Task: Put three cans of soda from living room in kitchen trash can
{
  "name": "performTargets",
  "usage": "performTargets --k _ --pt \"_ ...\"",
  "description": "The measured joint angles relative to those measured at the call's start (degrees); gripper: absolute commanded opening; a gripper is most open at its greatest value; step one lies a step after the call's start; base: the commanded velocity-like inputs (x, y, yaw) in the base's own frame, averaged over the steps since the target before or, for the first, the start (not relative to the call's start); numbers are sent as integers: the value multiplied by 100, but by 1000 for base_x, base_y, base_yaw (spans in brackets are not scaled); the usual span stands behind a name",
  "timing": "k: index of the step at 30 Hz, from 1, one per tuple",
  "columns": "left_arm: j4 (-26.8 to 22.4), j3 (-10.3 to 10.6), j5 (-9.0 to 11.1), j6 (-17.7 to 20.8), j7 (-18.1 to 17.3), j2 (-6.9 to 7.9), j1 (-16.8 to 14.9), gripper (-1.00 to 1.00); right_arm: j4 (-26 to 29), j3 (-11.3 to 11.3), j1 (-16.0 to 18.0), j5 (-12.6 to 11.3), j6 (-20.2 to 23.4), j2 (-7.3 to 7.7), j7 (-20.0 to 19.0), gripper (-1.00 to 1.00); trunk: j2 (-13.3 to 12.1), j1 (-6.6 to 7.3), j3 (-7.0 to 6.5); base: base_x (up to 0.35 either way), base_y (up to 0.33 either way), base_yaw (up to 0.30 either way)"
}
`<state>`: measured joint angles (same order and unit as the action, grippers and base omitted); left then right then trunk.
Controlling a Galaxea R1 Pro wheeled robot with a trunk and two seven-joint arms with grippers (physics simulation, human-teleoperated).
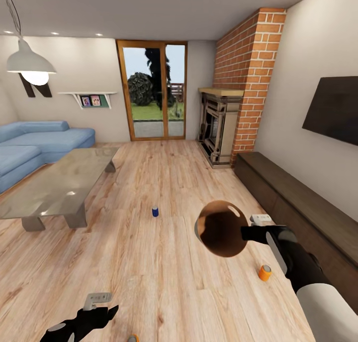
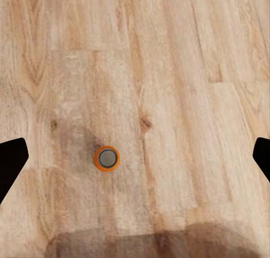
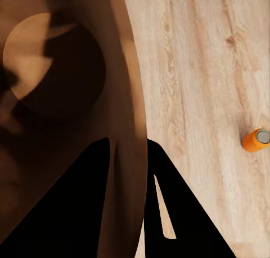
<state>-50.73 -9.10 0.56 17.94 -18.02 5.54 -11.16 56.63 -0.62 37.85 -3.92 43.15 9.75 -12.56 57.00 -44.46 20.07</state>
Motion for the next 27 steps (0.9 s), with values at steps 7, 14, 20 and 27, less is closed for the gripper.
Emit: performTargets --k 7,14,20,27 --pt "-5 4 10 -12 0 0 0 100 348 -10 -9 -15 119 1 -1 -100 0 0 48 0 0 0" --pt "-2 11 1 -26 0 0 0 100 433 -11 -9 -9 204 1 -1 -100 0 0 110 0 0 0" --pt "1 13 -10 -27 0 0 0 100 442 -11 -15 -17 211 1 -2 -100 78 -43 199 0 0 0" --pt "1 17 -19 -26 0 0 0 100 448 -11 -15 -11 212 1 -1 -100 359 -197 389 0 0 0"
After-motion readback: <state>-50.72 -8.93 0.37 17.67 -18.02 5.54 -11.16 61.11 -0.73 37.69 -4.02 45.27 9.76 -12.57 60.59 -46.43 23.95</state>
